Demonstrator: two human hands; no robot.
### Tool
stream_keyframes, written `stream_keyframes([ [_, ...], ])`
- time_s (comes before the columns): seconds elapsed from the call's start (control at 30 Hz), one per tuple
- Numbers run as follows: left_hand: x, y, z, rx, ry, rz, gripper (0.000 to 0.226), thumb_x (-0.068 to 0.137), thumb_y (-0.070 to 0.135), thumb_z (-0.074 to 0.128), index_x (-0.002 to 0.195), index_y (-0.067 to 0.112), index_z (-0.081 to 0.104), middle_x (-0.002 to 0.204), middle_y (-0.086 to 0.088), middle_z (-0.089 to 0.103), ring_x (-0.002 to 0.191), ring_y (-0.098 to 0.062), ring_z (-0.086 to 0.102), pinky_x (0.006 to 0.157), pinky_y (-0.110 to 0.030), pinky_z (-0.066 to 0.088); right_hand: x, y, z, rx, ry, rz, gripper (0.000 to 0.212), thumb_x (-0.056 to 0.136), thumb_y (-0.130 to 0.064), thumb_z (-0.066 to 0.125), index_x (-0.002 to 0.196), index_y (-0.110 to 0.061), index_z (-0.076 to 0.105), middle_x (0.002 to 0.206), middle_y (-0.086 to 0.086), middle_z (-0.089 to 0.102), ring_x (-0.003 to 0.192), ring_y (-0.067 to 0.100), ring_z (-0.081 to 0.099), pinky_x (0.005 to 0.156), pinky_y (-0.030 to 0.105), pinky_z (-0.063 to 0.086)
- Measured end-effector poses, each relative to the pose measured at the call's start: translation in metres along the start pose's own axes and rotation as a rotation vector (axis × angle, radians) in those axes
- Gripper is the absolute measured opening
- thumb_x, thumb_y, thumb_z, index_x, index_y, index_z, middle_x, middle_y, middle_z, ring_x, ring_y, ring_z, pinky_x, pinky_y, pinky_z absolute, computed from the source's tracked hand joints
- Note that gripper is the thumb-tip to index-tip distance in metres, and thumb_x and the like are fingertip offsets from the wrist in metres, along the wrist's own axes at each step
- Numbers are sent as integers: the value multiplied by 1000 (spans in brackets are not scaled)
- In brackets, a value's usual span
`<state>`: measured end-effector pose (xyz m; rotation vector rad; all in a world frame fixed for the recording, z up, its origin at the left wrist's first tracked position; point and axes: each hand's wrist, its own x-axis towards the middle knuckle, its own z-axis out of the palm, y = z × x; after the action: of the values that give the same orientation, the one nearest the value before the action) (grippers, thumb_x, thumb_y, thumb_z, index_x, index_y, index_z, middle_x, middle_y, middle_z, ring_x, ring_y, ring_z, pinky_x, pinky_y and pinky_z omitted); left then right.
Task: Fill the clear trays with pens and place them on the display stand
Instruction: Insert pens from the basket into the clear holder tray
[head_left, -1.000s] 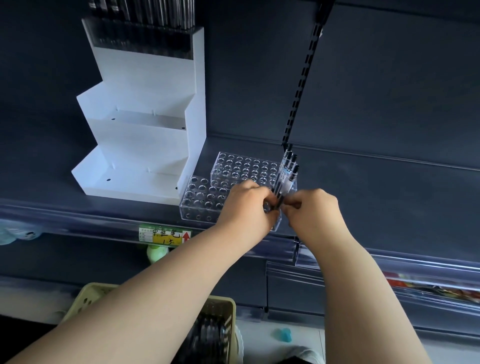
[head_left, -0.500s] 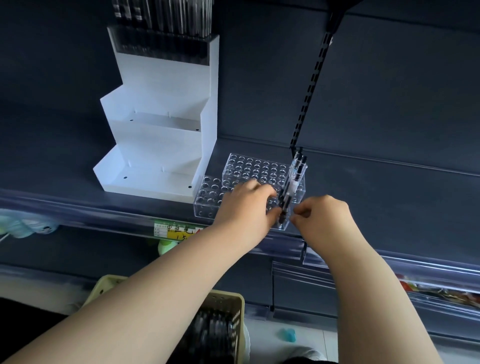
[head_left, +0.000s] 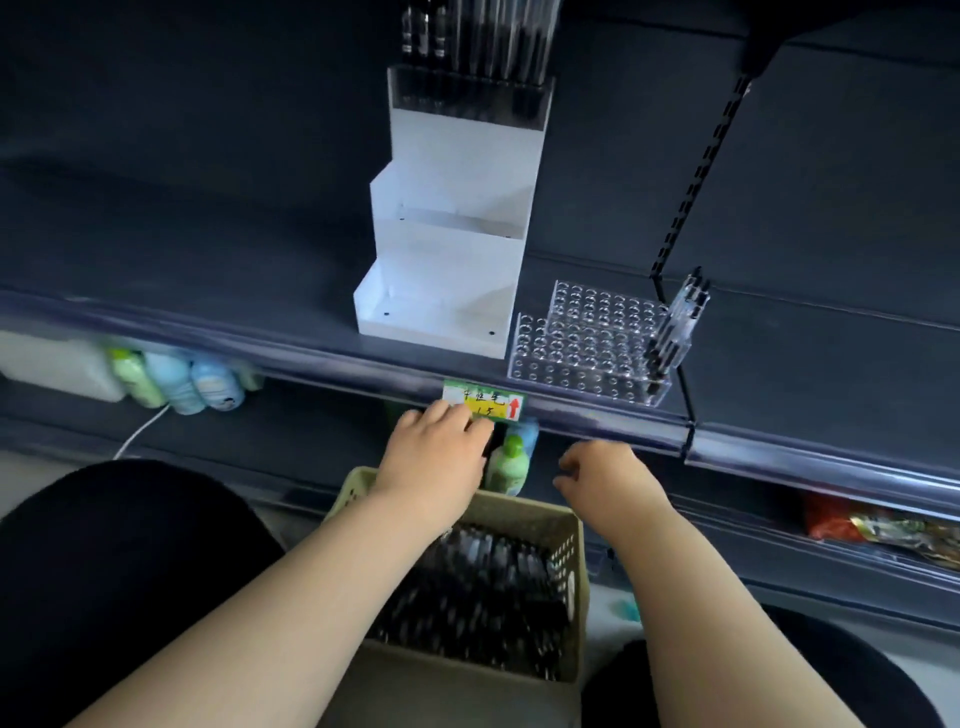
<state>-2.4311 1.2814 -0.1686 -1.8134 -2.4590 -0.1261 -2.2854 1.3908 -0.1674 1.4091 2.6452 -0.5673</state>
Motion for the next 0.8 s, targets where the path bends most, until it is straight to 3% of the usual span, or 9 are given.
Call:
stream_keyframes([
  [0.13, -46, -34, 27, 25, -126, -59, 32, 94, 34, 44, 124, 25, 47, 121, 3, 50, 116, -21, 42, 90, -34, 35, -18, -20, 41, -25, -95, 31, 22, 89, -18, 51, 105, -12, 64, 103, 8, 65, 90, 27, 62, 78, 36, 55],
  [0.23, -66, -45, 46, -44, -246, -152, 29, 94, 33, 45, 121, 25, 50, 121, 2, 52, 119, -21, 43, 91, -34, 37, -33, -34, 72, -91, -184, 15, 26, 92, -21, 48, 109, -10, 64, 106, 11, 65, 95, 29, 62, 80, 35, 54],
  [0.33, -71, -41, 58, -110, -334, -165, 23, 93, 30, 44, 114, 26, 52, 118, 2, 55, 114, -21, 49, 85, -34, 41, -47, -41, 98, -15, -227, 69, 24, 89, -25, 56, 107, -11, 65, 107, 11, 65, 98, 30, 61, 83, 35, 52],
  [0.57, -77, -35, 94, -236, -552, -228, 36, 95, 28, 46, 130, 21, 49, 138, -4, 46, 123, -26, 48, 97, -36, 44, -48, -42, 116, 37, -185, 118, 27, 89, -31, 57, 106, -13, 65, 104, 9, 66, 95, 28, 62, 80, 32, 51],
  [0.7, -67, -32, 100, -295, -590, -319, 32, 94, 37, 47, 115, 15, 58, 123, -8, 57, 111, -28, 55, 90, -36, 47, -39, -42, 122, 74, -175, 155, 25, 89, -34, 57, 106, -16, 65, 104, 7, 66, 95, 27, 61, 80, 31, 51],
  [0.8, -61, -31, 105, -301, -607, -367, 35, 93, 40, 49, 114, 14, 59, 120, -9, 58, 110, -28, 56, 89, -36, 48, -32, -44, 129, 89, -172, 165, 28, 87, -37, 58, 108, -19, 63, 107, 6, 66, 100, 28, 61, 85, 33, 50],
])
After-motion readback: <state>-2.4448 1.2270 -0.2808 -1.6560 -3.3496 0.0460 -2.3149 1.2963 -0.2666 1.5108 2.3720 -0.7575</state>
